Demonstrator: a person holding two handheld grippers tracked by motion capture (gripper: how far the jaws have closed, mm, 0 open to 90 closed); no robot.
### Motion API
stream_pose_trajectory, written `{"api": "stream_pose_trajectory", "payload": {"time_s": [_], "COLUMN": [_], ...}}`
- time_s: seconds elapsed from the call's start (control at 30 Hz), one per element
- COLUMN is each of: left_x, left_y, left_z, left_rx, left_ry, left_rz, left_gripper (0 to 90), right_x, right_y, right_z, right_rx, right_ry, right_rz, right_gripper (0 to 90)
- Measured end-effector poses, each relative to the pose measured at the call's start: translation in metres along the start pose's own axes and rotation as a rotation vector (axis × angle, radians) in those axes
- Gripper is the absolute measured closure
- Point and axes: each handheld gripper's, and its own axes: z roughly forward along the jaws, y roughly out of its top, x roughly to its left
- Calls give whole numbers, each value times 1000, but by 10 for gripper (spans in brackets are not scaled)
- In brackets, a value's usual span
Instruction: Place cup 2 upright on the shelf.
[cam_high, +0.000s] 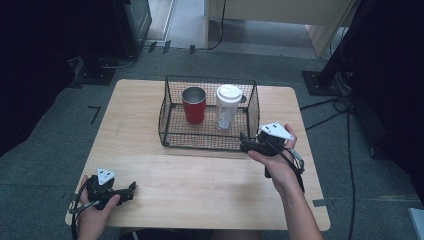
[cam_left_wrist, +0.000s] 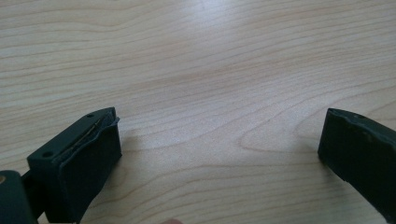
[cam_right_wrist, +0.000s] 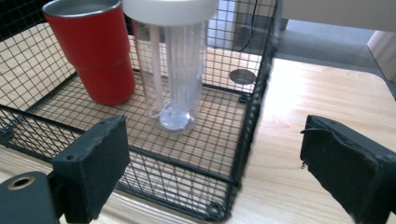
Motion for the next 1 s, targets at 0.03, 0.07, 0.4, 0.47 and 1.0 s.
{"api": "stream_pose_trajectory", "payload": {"time_s": [0.03,0.07,0.4,0.47,1.0], "left_x": [0,0,0,0,0], "left_y": [0,0,0,0,0], "left_z": [0,0,0,0,0], "left_rx": [0,0,0,0,-2], "left_ry": [0,0,0,0,0], "left_rz": [0,0,0,0,0], "left_gripper": [0,0,0,0,0], "right_x": [-2,-5,-22,-26,-60], "right_y": [-2,-4,-24,-28,-65], "right_z": [-1,-3,-15,-18,-33], "right_rx": [1,-2,-5,-5,24], "right_ry": [-1,-3,-1,-1,-50], "right_rz": [5,6,30,39,65], "right_gripper": [82,82,70,68,67]}}
